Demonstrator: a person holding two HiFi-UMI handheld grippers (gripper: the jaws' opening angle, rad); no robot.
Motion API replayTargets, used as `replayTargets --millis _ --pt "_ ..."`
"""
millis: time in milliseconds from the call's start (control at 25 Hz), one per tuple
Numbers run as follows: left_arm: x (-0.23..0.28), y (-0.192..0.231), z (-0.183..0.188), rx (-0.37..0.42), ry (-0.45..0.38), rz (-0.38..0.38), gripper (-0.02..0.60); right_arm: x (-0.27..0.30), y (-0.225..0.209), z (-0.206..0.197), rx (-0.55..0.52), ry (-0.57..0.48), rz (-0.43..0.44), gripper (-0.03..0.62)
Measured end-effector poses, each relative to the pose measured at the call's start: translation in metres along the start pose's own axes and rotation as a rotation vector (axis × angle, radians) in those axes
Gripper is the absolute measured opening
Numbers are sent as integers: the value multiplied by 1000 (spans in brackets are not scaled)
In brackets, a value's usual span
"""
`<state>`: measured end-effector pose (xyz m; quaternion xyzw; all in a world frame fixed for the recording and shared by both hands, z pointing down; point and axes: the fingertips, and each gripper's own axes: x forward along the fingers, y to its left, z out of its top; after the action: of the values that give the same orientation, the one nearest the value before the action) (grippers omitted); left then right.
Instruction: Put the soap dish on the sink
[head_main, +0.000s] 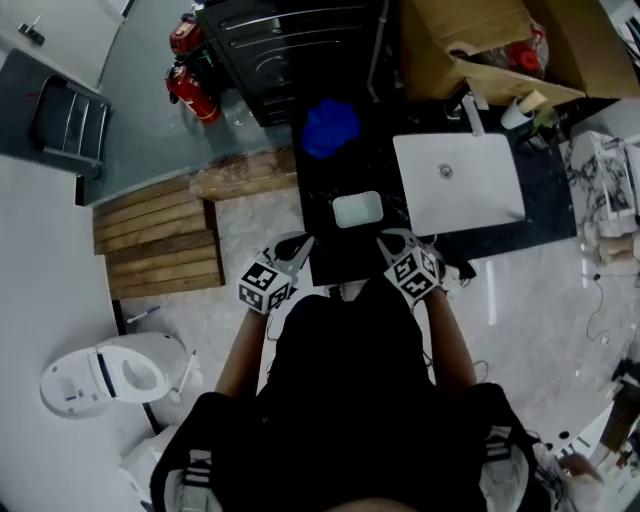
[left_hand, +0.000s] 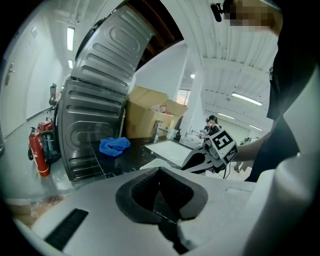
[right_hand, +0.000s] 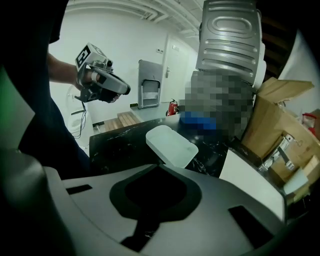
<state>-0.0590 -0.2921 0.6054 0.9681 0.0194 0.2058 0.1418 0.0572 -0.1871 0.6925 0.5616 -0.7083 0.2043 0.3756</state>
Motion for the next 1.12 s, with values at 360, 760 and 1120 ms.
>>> replayTargets --millis 360,760,1120 --pt "5 -9 -3 37 34 -92 0 -21 10 -20 82 18 -79 -6" --pt "16 -20 -1 71 54 -167 0 -46 2 -4 231 -123 -143 -6" --pt "22 -20 2 64 43 -166 0 -53 -5 7 264 -185 -146 -6"
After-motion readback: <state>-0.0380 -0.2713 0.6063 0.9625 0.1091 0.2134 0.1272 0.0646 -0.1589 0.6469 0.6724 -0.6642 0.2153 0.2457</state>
